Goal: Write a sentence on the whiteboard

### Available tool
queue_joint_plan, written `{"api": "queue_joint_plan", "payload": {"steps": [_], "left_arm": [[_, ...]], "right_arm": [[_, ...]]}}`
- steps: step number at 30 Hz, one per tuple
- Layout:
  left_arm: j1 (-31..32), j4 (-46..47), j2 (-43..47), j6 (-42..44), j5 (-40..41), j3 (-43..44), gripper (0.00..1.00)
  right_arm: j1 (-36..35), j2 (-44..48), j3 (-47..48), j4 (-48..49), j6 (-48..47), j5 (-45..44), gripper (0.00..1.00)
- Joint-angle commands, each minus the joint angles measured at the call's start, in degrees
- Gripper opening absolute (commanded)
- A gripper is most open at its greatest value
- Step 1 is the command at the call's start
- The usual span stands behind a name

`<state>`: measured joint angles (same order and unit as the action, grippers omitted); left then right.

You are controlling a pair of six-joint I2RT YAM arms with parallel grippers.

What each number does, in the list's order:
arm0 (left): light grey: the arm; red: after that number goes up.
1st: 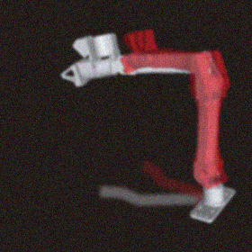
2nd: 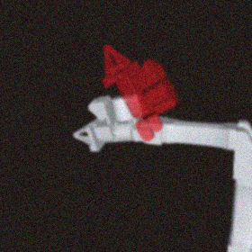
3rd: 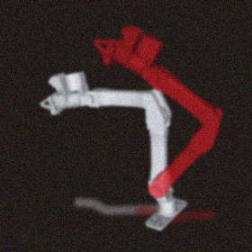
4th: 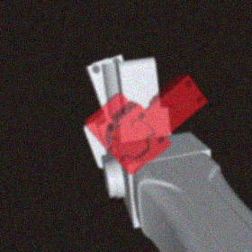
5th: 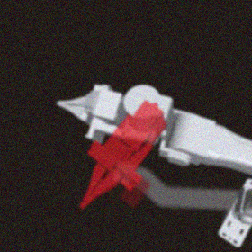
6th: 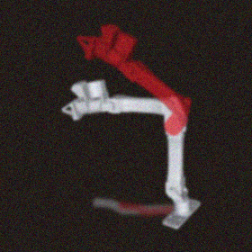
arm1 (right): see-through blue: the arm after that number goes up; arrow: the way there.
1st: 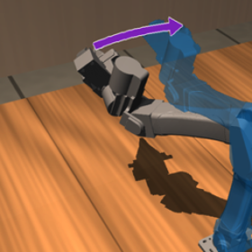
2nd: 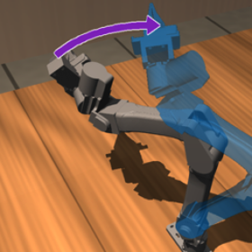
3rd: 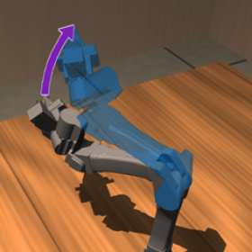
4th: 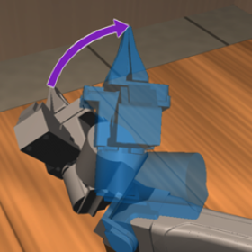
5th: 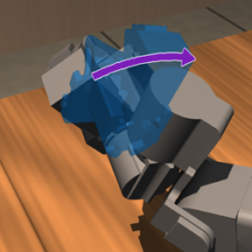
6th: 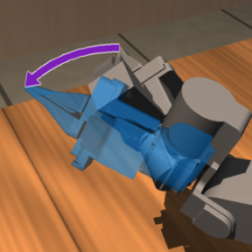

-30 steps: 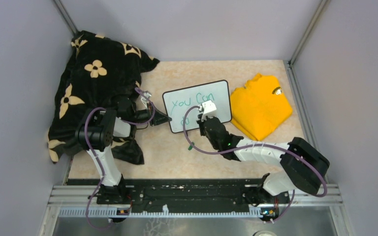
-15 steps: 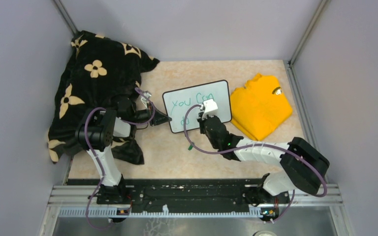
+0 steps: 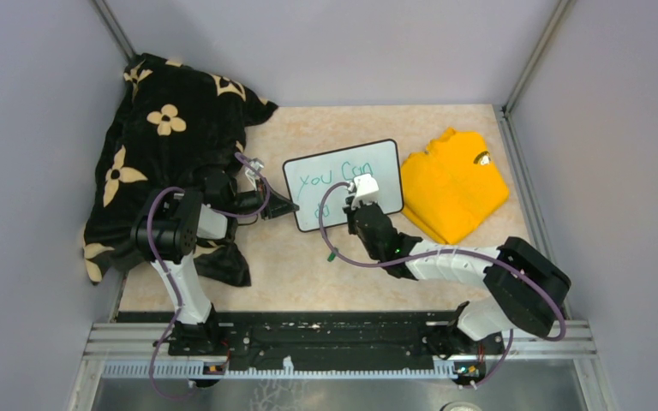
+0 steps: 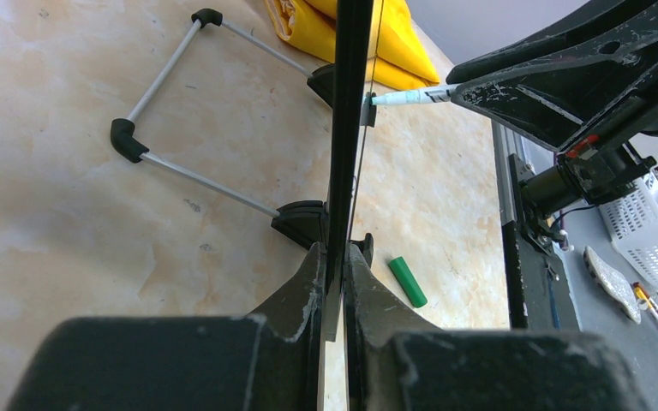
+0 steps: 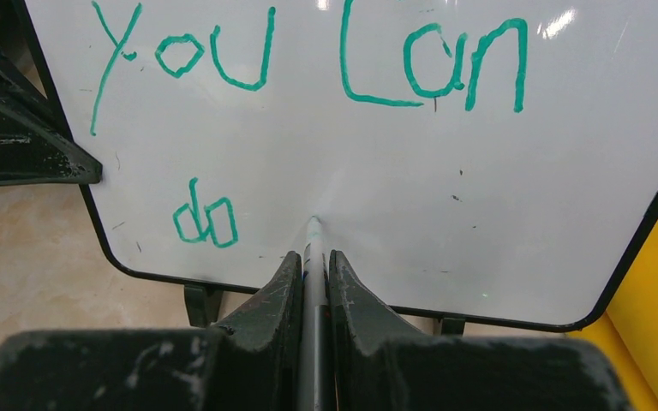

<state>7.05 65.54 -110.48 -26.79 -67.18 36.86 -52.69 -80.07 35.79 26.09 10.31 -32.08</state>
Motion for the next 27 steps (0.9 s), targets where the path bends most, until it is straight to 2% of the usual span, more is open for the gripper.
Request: {"api": "queue_joint_plan", "payload": {"steps": [1, 18, 27], "left_arm": [[1.4, -5.5, -1.0, 1.8, 0.8, 0.1, 0.00], [1.4, -5.8, -0.8, 2.0, 0.9, 0.1, 0.00], [1.4, -5.8, -0.9, 2.1, 0.9, 0.1, 0.00]], "right_arm": [[0.5, 0.3, 0.6, 0.9, 1.6, -0.5, 0.00], [0.4, 1.8, -2.6, -0.9, 3.6, 0.2, 0.00], [0.5, 2.5, -2.9, -1.9, 3.6, -2.2, 0.00]]}}
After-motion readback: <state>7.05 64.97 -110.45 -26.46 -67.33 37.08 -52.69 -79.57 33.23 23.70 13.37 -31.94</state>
